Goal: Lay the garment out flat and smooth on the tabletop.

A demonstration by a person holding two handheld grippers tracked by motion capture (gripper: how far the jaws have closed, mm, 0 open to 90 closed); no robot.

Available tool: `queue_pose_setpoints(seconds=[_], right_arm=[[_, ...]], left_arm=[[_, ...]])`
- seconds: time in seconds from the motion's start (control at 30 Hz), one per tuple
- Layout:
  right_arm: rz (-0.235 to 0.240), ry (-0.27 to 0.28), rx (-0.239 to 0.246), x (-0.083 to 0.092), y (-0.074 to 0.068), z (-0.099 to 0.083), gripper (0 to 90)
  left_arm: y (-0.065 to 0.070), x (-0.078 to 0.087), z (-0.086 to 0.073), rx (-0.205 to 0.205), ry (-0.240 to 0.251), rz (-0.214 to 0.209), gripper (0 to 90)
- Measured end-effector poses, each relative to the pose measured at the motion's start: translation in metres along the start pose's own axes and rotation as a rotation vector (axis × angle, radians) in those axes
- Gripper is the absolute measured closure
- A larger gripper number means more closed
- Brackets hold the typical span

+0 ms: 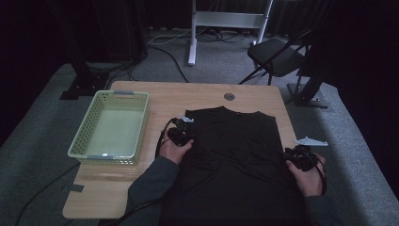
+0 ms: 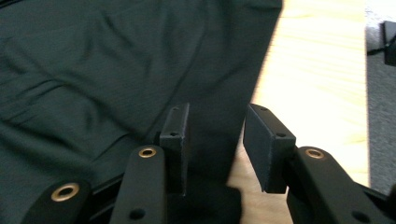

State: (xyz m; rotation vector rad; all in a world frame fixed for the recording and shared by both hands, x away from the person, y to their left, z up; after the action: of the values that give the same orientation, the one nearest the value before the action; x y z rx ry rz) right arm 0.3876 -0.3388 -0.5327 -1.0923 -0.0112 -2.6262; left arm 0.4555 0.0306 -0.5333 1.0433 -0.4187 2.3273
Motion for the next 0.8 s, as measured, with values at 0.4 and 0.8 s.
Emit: queue_pose_setpoints(seconds=[0.4, 0.8], right_arm=[[-0.016, -0.022, 0.017, -0.012, -0.002, -0.002, 63.7], [-0.039, -0.011, 0.000, -0.026, 0.010, 0.013, 64.1]], left_arm=[[0.011, 0.008, -0.016, -0.031, -0.010, -0.004, 57.8], [-0.007, -0.007, 0.000, 0.014, 0.002, 0.020, 57.9]])
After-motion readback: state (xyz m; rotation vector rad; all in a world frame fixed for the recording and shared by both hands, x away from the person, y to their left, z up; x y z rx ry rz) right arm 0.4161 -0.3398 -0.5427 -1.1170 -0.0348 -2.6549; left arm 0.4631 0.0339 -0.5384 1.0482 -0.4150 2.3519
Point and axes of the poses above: each handheld gripper's, and its own axes: x roughly backward along the jaws, z roughly out of its top, y roughly to its right, the point moved 9 cm from there along -x, roughly forward along the jaws, and after that the axes turned 5 degrees about -x, right-handed, at the moved point
